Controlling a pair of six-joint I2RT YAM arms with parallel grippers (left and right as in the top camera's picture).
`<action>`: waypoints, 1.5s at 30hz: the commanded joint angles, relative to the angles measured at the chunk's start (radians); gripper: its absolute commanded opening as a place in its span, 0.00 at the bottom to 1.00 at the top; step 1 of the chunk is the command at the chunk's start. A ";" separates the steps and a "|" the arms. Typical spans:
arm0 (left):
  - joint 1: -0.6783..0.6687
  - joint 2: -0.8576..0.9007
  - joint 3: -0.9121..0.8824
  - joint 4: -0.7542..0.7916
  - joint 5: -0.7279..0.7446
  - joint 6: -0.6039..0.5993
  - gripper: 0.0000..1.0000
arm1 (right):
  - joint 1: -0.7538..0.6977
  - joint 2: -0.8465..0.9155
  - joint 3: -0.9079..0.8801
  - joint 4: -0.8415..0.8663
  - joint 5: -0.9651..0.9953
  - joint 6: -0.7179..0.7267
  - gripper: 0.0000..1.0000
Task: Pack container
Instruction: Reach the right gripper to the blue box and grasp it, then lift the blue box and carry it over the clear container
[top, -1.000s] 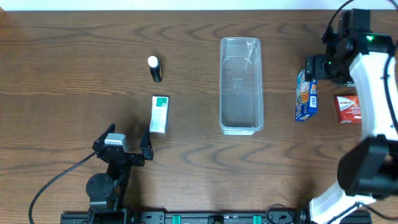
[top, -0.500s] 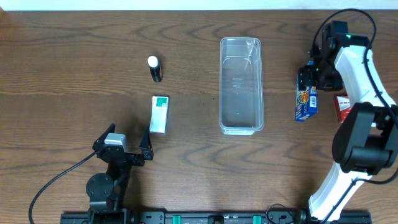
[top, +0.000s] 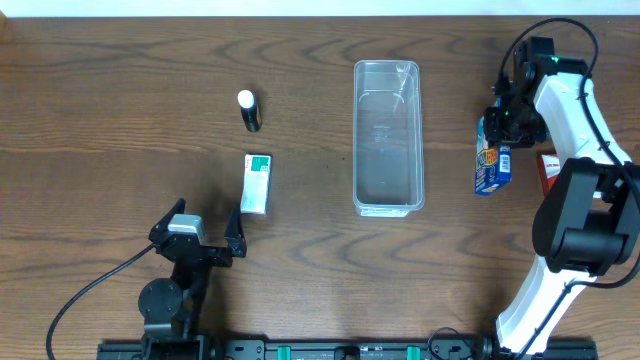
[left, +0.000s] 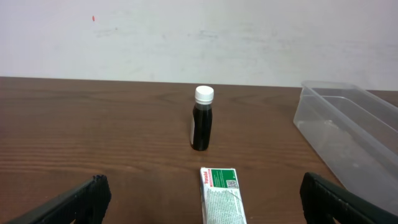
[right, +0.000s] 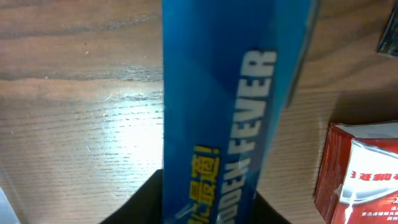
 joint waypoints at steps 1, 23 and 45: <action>0.006 -0.006 -0.018 -0.032 0.011 0.010 0.98 | -0.016 0.005 0.012 0.002 0.001 0.027 0.24; 0.006 -0.006 -0.018 -0.032 0.011 0.010 0.98 | 0.004 -0.099 0.207 -0.175 -0.209 0.032 0.21; 0.006 -0.006 -0.018 -0.032 0.011 0.010 0.98 | 0.210 -0.255 0.323 -0.130 -0.529 0.150 0.18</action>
